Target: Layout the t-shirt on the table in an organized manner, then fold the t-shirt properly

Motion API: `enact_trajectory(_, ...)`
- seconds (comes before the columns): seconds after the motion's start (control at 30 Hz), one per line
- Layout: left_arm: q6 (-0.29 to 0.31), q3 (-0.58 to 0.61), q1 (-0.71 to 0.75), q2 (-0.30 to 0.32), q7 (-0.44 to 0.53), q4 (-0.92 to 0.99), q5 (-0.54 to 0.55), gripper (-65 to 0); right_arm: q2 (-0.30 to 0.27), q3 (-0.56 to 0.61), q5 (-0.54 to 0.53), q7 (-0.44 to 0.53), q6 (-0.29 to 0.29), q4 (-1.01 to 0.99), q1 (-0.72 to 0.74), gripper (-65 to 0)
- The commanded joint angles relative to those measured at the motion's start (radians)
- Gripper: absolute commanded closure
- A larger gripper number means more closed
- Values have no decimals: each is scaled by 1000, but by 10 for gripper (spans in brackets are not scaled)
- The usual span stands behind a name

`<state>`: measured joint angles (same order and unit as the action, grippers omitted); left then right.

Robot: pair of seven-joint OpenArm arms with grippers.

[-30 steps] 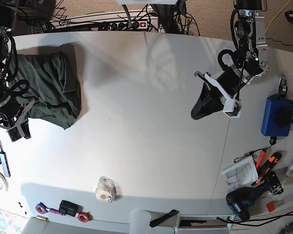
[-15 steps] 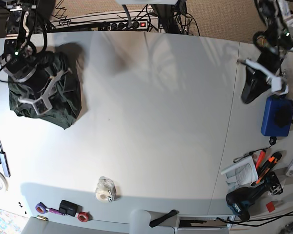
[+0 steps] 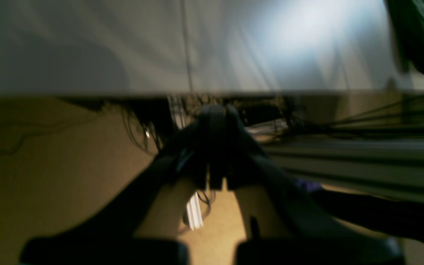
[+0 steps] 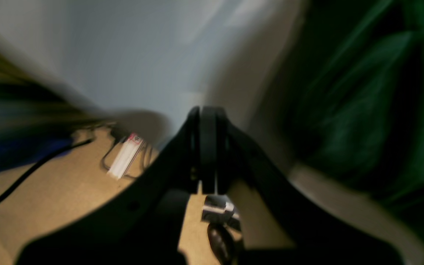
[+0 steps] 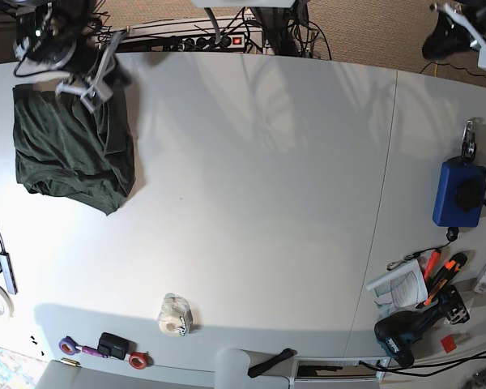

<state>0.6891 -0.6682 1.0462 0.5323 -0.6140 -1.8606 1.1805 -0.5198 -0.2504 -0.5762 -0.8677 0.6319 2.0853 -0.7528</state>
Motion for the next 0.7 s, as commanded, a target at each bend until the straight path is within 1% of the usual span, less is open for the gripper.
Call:
enact_trajectory(0.0,9,-10,28,28,8,-11,31,0,-15,-9,-18,12,5,49,-34,0)
enact_trajectory(0.13,9,-9,116,78,-38,-11,32,0,-15,-9,-18,-43,4,167,-164,0)
enact_trajectory(0.23,9,-9,182,113,-60,-11,32,0,-14,-9,4,-49,0,184,-243,0)
enact_trajectory(0.3,9,-9,213,133,-77,-11,31,0,-9,-9,51,-49,-27,183,-285,0)
enact_trajectory(0.37,9,-8,223,148,-134,-11,32,0,0,-9,102,-46,-46,172,-317,0)
enact_trajectory(0.43,9,-8,217,150,-188,-11,32,0,7,-9,114,-40,-53,139,-334,0)
enact_trajectory(0.53,9,-8,217,150,-194,-11,32,0,11,-8,113,-15,-53,43,-330,0)
enact_trajectory(0.67,9,-5,217,150,-193,-2,32,0,10,-6,113,62,-53,-140,-324,0)
